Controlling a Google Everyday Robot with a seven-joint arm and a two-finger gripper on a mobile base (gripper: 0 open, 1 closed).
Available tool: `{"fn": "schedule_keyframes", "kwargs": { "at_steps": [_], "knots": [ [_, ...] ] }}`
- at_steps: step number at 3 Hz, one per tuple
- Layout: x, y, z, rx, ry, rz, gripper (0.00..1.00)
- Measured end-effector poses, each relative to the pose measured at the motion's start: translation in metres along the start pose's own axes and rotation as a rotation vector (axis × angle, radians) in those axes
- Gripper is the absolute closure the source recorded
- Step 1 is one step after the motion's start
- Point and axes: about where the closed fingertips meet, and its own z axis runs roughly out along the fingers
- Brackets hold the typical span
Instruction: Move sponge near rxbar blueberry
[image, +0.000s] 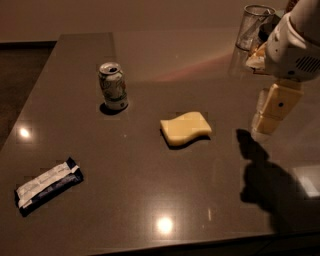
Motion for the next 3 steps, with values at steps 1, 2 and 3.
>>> {"fn": "schedule_keyframes", "kwargs": {
  "at_steps": [1,2,3],
  "knots": [
    [-0.019,-0.008,0.027,-0.055,-0.038,-0.017,0.00],
    [-0.040,-0.003,0.055,-0.102,-0.086,-0.038,0.00],
    [-0.056,0.008,0.083,-0.123,-0.113,-0.064,0.00]
  ]
}}
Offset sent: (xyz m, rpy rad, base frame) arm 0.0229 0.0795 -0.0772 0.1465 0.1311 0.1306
